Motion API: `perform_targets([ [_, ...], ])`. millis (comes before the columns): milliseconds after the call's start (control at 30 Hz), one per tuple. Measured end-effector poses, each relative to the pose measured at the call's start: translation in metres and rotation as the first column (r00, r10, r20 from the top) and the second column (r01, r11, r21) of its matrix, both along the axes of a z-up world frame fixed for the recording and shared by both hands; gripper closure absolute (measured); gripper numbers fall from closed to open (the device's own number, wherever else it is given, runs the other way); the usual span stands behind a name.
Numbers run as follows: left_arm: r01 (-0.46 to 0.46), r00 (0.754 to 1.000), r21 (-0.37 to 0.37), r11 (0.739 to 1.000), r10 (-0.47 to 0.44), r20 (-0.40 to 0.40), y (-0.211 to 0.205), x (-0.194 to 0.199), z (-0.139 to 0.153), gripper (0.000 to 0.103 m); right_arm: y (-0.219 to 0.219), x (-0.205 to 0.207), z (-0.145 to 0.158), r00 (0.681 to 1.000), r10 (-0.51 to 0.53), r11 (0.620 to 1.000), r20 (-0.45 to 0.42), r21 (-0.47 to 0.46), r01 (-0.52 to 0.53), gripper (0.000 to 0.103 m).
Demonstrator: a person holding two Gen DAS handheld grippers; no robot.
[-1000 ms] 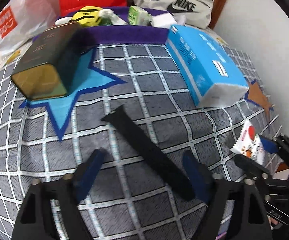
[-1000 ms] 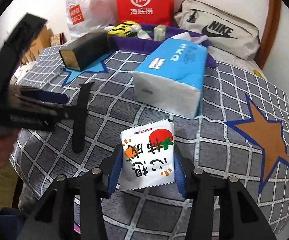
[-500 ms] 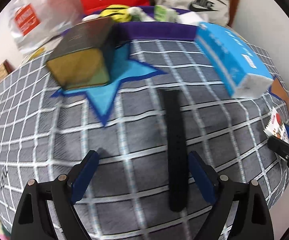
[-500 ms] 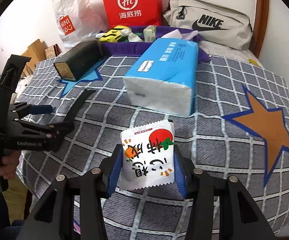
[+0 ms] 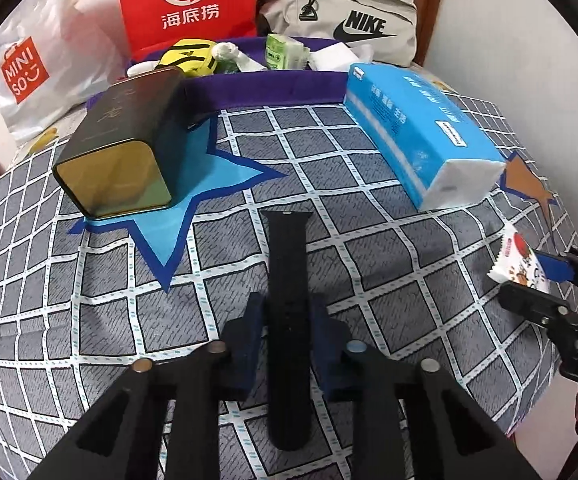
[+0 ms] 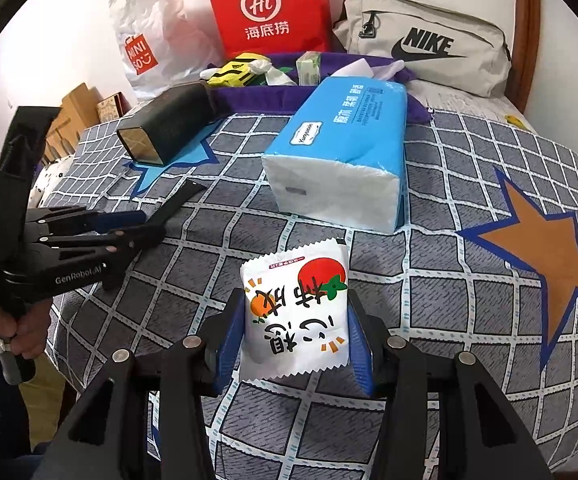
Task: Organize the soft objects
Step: 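Grasp the black watch strap with the left tool while the right tool holds the sachet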
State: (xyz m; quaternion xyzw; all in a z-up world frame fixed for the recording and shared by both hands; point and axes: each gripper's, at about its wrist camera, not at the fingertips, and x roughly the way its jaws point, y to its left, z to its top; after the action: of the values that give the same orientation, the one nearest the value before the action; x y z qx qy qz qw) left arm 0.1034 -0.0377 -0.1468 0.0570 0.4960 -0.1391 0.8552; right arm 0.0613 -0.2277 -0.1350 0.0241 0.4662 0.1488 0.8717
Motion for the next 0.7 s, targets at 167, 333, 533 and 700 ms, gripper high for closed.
perform_targets([
  [167, 0.003, 0.999, -0.038, 0.999, -0.005, -0.032, 0.003, -0.001, 0.001, 0.08, 0.001, -0.002, -0.002, 1.0, 0.006, 1.0, -0.005, -0.005, -0.006, 0.056],
  [333, 0.006, 1.0, -0.058, 0.998, -0.007, -0.019, 0.0, 0.001, -0.002, 0.072, 0.001, -0.002, -0.002, 1.0, 0.006, 1.0, -0.01, 0.004, -0.006, 0.055],
  [533, -0.002, 1.0, -0.022, 1.0, 0.002, -0.011, 0.0, 0.004, -0.001, 0.083, 0.003, -0.001, -0.003, 1.0, 0.015, 1.0, -0.011, 0.008, -0.015, 0.056],
  [700, -0.021, 0.999, -0.039, 0.999, 0.02, -0.032, 0.005, 0.0, 0.003, 0.083, 0.003, -0.004, -0.003, 1.0, 0.019, 1.0, -0.009, 0.009, -0.019, 0.056],
])
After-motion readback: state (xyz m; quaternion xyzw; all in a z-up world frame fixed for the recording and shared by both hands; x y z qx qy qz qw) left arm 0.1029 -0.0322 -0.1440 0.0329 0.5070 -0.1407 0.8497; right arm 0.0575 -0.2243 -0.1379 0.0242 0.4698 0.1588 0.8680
